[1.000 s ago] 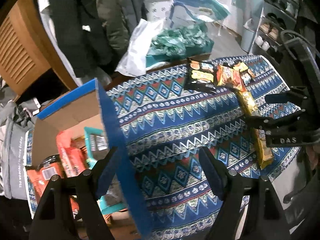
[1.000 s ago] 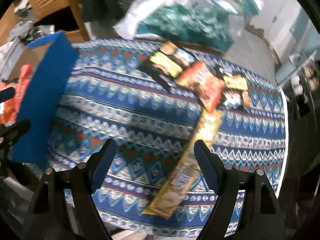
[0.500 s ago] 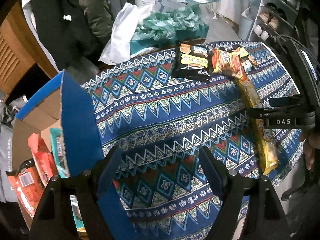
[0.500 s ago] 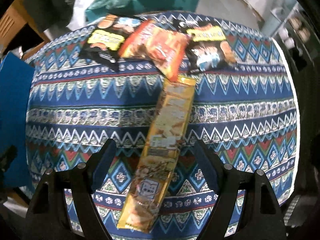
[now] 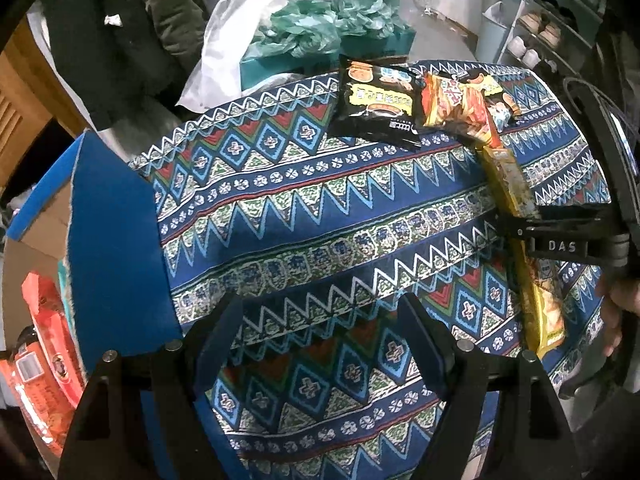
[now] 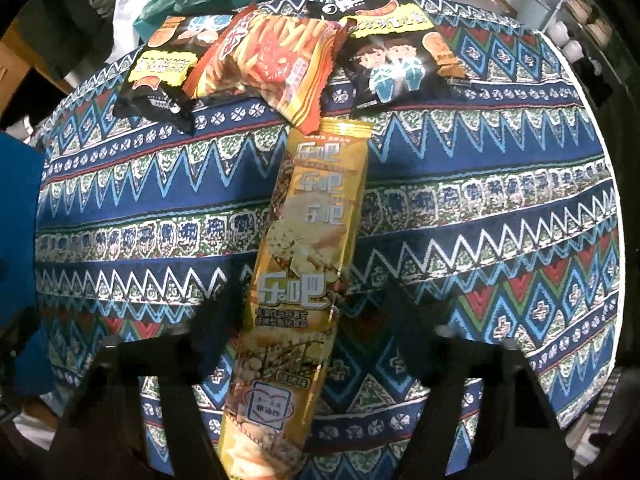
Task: Organize snacks
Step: 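Move both tools back to the table toward the gold stick bag, then grasp the gold stick bag with the right tool while the left tool grasps the black bag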
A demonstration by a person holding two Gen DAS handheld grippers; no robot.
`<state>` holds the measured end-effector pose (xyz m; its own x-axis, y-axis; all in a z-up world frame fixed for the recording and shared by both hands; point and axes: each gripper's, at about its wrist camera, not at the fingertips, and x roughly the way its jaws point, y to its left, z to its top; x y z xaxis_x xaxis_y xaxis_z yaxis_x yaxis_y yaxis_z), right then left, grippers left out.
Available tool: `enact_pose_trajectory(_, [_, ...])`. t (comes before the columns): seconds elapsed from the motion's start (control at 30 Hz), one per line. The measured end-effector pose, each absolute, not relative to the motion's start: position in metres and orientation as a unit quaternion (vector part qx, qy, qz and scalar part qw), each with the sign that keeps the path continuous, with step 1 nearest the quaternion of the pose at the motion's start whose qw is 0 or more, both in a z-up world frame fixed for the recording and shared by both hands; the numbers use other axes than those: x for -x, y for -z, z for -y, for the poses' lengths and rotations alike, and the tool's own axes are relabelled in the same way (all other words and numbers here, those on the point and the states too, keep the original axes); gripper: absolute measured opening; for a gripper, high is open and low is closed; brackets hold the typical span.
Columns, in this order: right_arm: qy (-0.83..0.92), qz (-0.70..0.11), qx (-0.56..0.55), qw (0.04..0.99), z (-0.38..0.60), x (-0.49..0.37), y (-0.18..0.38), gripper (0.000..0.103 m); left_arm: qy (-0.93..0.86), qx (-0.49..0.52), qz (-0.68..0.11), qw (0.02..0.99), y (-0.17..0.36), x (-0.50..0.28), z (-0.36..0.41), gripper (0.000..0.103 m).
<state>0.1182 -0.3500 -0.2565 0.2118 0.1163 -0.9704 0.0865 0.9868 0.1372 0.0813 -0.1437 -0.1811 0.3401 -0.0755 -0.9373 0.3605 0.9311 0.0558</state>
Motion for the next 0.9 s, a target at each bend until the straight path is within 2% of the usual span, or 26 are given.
enact_pose_trajectory(0.03, [-0.015,-0.628,-0.083,0.774,0.350,-0.119,0.261,0.049,0.136,-0.127,-0.559,0.808,0.182,-0.082,0.145,0.081])
enact_pose_trajectory(0.07, [-0.021,-0.627,-0.084,0.774,0.350,-0.118,0.264,0.039,0.137,-0.125,-0.559,0.808,0.182,-0.082,0.147,0.081])
enact_pose_trajectory(0.2, [-0.018,-0.621,-0.072,0.780,0.348,-0.114,0.260,0.030,0.142,-0.119,-0.560,0.807,0.183,-0.087,0.152,0.081])
enact_pose_trajectory(0.9, [-0.031,-0.567,-0.099,0.817,0.391,-0.064,0.192,0.029,0.141,-0.067,-0.572,0.805,0.179,-0.113,0.168,0.082])
